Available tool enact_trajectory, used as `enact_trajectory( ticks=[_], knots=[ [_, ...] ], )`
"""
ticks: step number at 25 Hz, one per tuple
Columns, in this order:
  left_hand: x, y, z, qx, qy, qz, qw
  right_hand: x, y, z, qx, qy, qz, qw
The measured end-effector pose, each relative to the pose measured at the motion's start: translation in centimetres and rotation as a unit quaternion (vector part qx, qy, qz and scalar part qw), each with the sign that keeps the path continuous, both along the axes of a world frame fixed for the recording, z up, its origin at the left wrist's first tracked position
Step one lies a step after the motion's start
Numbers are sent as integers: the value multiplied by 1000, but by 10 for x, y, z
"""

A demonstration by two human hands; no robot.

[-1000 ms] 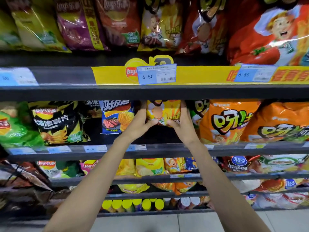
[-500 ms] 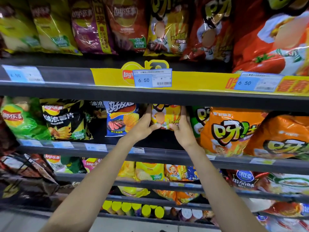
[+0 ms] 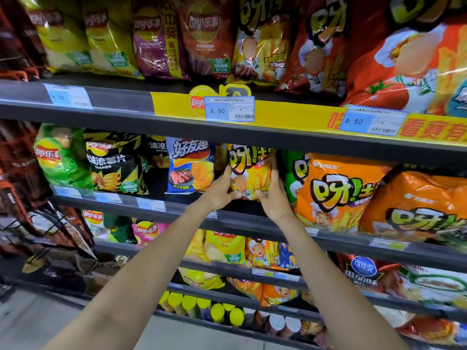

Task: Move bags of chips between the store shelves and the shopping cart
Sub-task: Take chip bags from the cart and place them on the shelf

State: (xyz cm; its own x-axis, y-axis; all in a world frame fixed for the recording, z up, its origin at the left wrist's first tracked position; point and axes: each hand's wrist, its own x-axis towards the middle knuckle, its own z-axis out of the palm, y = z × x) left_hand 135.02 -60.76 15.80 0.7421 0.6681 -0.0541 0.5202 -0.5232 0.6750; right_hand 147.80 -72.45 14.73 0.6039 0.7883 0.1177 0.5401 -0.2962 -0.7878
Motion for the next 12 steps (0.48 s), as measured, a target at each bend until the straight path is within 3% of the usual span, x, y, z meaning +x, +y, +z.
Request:
enact_trajectory(
  ticks=[5,12],
  knots=[
    [-11,-6,-2,59,15,26,998,-13,-19,5,-52,4,-14,999],
    [-87,-22,-5,152,36,39,987,-62,-59,16,-77,-111,35,990]
  ],
)
